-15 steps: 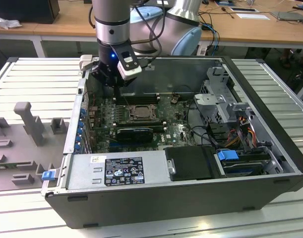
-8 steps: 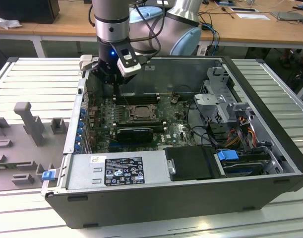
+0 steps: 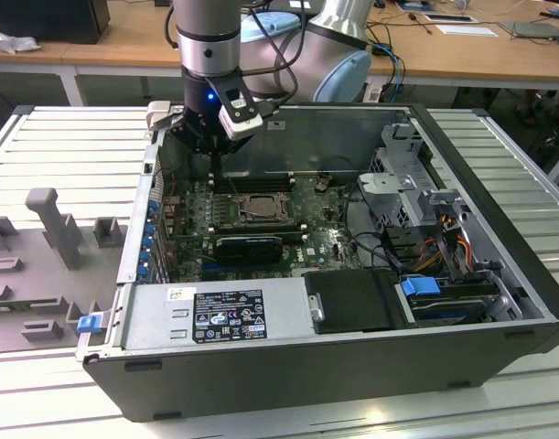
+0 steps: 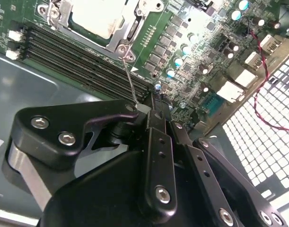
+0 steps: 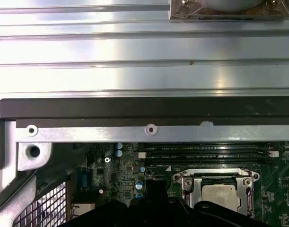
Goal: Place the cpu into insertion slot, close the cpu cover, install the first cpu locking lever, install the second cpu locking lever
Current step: 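Install the first cpu locking lever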
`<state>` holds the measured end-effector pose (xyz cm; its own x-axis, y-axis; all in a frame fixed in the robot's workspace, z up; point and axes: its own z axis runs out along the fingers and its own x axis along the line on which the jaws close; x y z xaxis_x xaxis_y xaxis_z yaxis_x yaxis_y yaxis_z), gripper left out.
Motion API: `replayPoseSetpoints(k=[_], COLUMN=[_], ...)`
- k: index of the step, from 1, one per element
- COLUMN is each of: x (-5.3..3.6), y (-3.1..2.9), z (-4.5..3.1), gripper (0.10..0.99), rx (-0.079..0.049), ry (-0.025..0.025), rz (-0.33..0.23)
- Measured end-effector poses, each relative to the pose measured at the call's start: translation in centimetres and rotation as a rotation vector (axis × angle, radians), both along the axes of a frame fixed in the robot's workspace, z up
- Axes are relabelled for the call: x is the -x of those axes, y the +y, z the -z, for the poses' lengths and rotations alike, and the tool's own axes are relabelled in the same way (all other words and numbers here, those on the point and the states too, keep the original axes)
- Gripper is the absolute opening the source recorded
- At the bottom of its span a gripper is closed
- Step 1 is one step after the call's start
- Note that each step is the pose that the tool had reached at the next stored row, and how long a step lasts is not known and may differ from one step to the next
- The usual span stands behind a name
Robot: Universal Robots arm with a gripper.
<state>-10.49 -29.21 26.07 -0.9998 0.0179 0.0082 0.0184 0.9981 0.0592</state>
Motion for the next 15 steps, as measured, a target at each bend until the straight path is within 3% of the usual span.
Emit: replayPoseSetpoints(k=[8, 15], x=[-0.73, -2.92], y=[0.01, 0.00], z=[0.06, 0.28], gripper=[0.106, 0.106], rx=[0.000, 0.000], ry=[0.0000, 0.0026], rz=[0.000, 0.000])
